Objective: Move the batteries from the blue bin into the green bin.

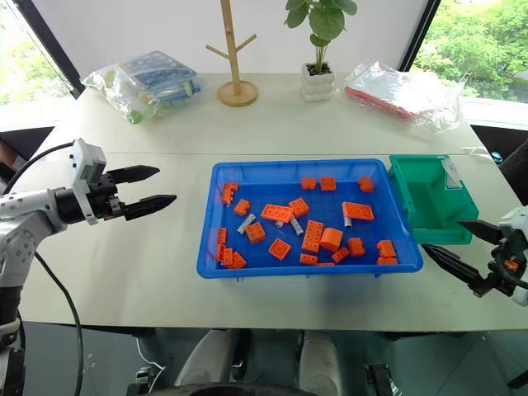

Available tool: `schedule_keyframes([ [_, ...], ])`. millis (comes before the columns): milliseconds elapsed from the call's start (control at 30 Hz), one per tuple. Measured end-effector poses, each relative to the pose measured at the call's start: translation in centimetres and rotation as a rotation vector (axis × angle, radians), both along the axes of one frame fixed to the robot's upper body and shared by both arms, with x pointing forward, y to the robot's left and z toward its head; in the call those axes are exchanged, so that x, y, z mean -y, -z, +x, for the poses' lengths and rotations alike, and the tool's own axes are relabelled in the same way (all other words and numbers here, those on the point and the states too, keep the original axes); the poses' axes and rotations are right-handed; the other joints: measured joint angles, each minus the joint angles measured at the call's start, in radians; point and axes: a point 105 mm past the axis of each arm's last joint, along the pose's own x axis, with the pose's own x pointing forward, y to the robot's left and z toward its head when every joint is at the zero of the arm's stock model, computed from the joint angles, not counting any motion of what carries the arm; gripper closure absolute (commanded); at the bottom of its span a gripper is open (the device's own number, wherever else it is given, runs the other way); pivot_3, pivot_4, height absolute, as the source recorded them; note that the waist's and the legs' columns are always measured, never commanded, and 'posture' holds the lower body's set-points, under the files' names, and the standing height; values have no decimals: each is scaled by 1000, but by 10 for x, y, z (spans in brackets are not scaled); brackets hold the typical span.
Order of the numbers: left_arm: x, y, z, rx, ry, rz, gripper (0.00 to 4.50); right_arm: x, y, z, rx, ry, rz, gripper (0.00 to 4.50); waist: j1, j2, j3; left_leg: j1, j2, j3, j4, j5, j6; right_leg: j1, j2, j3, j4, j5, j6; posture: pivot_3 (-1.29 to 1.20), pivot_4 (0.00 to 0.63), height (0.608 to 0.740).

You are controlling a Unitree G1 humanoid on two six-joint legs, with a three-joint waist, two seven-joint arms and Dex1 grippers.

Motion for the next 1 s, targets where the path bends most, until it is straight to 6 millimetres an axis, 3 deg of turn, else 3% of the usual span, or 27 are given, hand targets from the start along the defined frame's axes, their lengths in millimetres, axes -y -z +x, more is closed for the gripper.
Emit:
schedule_keyframes([
  [433,1,-2,2,1,0,-5,0,1,0,1,4,6,-3,77,0,0,0,0,0,0,0,0,0,0,0,0,0,0,0,0,150,692],
  [633,10,-6,-3,-4,30,-36,0,2,-23,19,50,-34,-62,77,-3,0,1,1,0,1,0,0,0,0,0,0,0,0,0,0,150,692],
  [800,23,-11,-12,-10,92,-44,0,-31,-49,48,99,-183,-90,77,-6,-1,1,1,1,2,0,0,0,0,1,1,0,0,0,0,150,692],
  [1000,28,-16,-20,-18,158,-18,0,-103,-42,80,61,-435,-83,77,-5,-4,4,-1,1,2,0,0,0,-2,1,1,0,0,-1,0,150,692],
])
